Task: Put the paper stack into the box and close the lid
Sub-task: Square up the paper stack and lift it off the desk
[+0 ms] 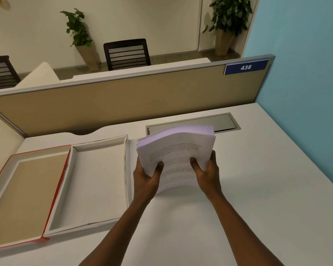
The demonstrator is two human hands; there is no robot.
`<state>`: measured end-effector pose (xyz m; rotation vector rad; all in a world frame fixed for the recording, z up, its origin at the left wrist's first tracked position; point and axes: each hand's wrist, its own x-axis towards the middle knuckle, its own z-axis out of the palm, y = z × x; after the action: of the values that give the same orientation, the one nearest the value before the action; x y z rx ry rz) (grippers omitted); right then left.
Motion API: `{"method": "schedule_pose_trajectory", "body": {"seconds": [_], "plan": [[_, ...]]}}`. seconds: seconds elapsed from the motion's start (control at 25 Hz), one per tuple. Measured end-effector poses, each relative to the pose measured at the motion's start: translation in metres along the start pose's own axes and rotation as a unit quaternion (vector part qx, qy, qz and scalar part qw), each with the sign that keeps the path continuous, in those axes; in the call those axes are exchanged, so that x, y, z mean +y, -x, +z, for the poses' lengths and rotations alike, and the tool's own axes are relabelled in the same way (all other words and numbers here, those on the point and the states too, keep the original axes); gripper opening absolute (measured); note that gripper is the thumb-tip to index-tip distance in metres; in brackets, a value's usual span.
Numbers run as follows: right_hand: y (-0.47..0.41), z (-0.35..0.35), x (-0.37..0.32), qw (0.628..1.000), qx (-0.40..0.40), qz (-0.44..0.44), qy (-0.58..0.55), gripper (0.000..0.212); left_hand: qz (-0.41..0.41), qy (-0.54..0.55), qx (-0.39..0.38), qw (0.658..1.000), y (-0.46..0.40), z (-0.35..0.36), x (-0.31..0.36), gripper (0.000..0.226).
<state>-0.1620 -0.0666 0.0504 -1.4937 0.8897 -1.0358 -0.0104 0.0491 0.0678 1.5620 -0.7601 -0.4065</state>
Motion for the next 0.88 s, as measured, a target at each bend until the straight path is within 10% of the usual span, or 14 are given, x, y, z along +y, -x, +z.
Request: {"method": "schedule_pose_trajectory", "body": {"seconds": [0.48, 0.88], "plan": [[0.015, -0.014, 0.009, 0.998, -0.010, -0.028, 0.057, 0.059, -0.005, -0.017, -0.002, 1.000, 0.009, -0.009, -0.007, 0.057], [0.024, -0.025, 0.021, 0.985, -0.041, -0.022, 0.166, 0.032, -0.061, -0.051, -0.046, 0.996, 0.006, -0.013, -0.009, 0.038]]}}
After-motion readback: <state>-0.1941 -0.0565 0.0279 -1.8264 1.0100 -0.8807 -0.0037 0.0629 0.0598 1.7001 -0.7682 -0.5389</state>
